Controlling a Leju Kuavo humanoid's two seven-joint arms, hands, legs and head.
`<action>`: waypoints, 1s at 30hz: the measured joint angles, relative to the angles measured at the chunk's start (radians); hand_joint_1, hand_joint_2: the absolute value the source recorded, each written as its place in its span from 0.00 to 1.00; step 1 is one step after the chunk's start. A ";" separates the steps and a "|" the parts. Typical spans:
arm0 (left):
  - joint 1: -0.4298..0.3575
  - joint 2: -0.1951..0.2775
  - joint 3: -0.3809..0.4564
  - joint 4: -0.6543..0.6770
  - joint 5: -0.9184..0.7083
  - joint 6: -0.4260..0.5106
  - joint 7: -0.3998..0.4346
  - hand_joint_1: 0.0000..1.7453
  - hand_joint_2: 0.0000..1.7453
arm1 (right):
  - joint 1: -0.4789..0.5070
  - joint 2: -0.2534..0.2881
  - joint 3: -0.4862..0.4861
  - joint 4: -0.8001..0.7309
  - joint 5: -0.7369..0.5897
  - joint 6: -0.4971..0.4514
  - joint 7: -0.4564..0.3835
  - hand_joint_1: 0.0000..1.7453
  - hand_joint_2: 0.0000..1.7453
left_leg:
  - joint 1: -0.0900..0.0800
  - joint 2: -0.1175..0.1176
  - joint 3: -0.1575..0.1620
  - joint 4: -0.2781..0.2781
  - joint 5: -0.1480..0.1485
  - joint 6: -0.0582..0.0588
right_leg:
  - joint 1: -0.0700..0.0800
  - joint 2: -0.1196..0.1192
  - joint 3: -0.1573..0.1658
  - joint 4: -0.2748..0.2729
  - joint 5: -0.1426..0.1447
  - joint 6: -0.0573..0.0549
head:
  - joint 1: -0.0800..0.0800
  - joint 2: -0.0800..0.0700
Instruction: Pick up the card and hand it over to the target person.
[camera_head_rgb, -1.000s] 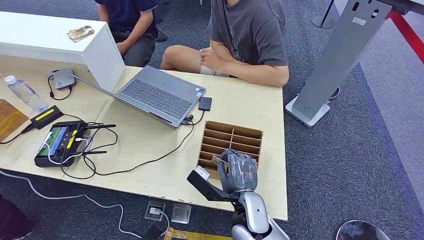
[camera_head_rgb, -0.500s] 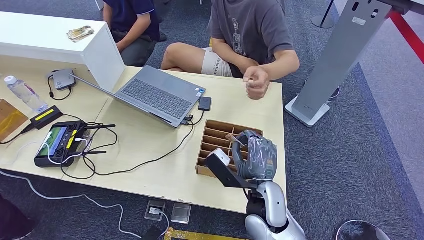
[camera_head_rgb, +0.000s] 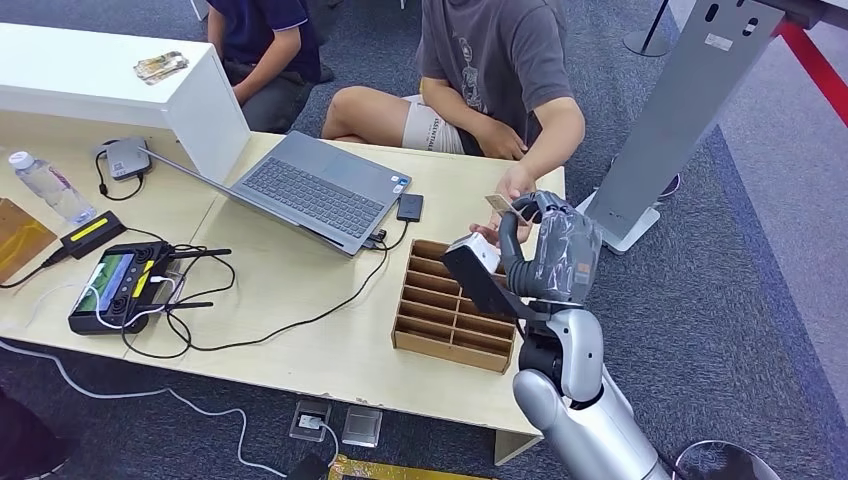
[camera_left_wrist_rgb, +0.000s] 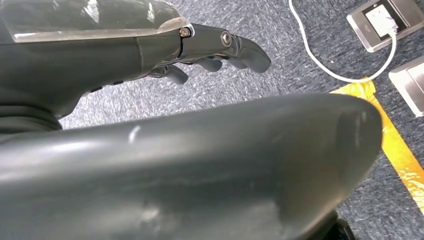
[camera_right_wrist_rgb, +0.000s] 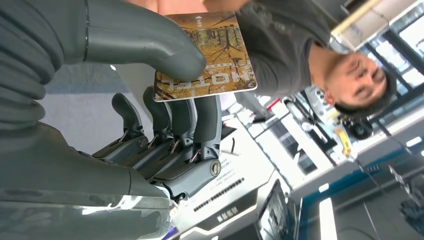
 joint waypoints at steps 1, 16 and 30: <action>0.000 0.000 0.000 0.001 -0.001 0.000 0.000 0.00 0.00 | -0.008 0.003 0.001 0.020 0.003 0.001 0.002 0.80 1.00 | 0.000 0.000 0.000 0.000 0.000 0.000 | 0.000 0.000 0.000 0.000 0.000 0.000 | 0.000 0.000; 0.000 -0.004 -0.002 0.007 -0.008 -0.001 0.001 0.00 0.00 | -0.002 0.022 0.022 0.087 0.008 0.013 0.005 0.00 1.00 | 0.000 -0.001 0.000 -0.001 0.000 0.000 | 0.000 -0.001 0.001 0.000 0.000 0.000 | 0.000 0.000; 0.003 -0.010 0.023 0.009 0.007 0.008 0.016 0.00 0.00 | 0.101 -0.023 -0.044 -0.161 -0.438 0.051 -0.158 0.00 1.00 | 0.000 -0.004 -0.001 0.000 0.000 0.000 | 0.000 -0.004 0.000 0.000 -0.001 0.000 | 0.000 0.000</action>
